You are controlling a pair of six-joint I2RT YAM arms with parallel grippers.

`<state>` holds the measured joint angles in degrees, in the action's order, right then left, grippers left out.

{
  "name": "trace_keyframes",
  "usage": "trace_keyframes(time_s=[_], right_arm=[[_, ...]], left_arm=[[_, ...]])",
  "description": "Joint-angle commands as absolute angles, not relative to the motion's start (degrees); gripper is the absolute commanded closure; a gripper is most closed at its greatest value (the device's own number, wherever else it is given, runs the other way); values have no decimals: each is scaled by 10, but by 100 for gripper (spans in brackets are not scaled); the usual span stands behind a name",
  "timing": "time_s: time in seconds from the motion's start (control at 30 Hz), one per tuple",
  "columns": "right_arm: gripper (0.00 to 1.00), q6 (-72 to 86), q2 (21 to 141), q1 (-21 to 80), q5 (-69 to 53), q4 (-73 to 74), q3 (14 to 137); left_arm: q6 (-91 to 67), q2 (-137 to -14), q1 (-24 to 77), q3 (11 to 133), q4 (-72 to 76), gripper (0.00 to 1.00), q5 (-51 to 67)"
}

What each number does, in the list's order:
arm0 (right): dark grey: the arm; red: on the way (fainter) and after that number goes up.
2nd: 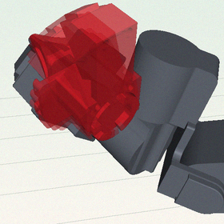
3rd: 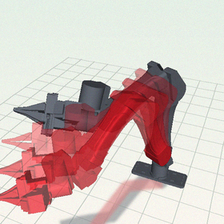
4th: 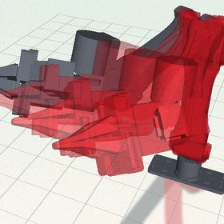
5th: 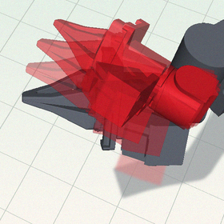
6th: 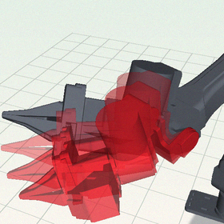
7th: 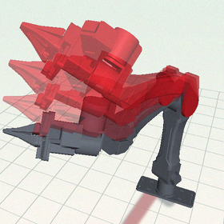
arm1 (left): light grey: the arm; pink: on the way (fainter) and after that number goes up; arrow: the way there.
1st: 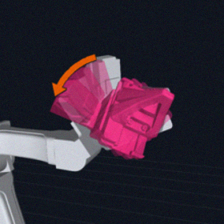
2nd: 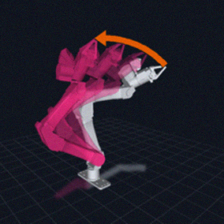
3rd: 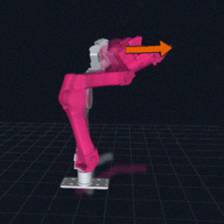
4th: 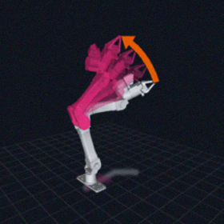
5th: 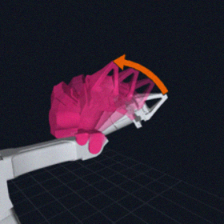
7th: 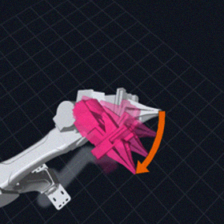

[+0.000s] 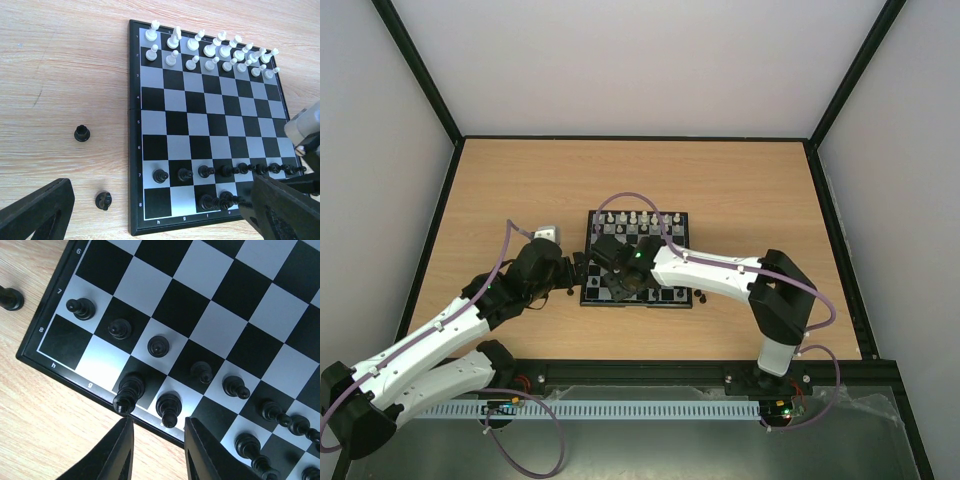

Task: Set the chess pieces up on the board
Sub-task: Move the chess piece to the chessboard.

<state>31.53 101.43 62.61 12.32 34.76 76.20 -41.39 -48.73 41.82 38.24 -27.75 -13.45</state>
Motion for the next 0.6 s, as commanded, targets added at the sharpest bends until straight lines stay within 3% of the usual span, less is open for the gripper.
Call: trace_keyframes(time_s=[0.0, 0.57], right_arm=[[71, 324, 1032, 629, 133, 369, 752], [79, 327, 1067, 621, 125, 356, 740]], left_arm=[[-412, -484, 419, 379, -273, 0, -132], [-410, -484, 419, 378, -272, 1, -130]])
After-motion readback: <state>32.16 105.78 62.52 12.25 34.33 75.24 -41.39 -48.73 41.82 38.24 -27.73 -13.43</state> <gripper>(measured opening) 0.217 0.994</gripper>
